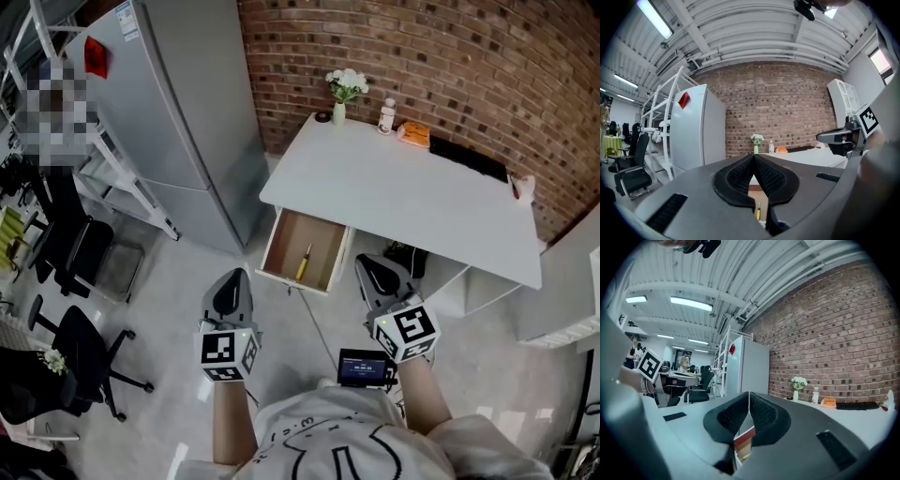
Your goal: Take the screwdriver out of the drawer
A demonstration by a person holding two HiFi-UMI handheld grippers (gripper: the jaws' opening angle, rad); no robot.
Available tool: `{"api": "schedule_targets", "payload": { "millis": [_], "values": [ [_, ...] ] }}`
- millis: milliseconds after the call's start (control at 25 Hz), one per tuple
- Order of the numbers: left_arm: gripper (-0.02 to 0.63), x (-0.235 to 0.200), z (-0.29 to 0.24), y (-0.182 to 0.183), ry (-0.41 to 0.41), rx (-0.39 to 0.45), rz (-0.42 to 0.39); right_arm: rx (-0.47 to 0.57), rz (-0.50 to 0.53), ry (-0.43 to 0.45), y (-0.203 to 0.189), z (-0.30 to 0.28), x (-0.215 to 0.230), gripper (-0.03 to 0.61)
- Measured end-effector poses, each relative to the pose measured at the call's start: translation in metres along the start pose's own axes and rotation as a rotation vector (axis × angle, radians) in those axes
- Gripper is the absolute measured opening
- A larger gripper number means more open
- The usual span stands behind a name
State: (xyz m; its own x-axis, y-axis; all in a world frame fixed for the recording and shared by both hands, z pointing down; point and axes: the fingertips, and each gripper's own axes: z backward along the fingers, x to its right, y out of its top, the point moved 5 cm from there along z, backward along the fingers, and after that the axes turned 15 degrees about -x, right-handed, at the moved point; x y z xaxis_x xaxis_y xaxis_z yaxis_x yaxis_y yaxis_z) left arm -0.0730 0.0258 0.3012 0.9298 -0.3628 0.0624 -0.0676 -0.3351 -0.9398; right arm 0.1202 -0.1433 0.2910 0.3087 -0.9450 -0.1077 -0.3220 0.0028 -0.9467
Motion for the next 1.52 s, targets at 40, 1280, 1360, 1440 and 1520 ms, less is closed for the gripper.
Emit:
{"api": "schedule_targets", "payload": {
  "millis": [40, 1280, 1360, 1440, 1520],
  "values": [
    [0.012, -0.002, -0.006, 0.002, -0.002, 0.002, -0.003, 0.001, -0.006, -0.005, 0.000, -0.004, 0.003, 0.021],
    [0.012, -0.226, -0.260, 0.031, -0.438, -0.091, -0.121, -0.165, -0.186, -0.389, 0.047, -0.254, -0.032, 0.021],
    [0.012, -0.235, -0.273, 0.030, -0.476, -0.103, -0.141, -0.181, -0.215, -0.423, 0.043, -0.264, -0.038, 0.021],
    [0.012, -0.241, -0.285, 0.028, -0.507, -0.109, -0.155, -0.199, -0.236, -0.450, 0.038, -0.272, -0.042, 0.021],
    [0.012, -0.246, -0.293, 0.026, -0.528, -0.113, -0.162, -0.215, -0.251, -0.468, 0.034, -0.278, -0.045, 0.021]
  ]
}}
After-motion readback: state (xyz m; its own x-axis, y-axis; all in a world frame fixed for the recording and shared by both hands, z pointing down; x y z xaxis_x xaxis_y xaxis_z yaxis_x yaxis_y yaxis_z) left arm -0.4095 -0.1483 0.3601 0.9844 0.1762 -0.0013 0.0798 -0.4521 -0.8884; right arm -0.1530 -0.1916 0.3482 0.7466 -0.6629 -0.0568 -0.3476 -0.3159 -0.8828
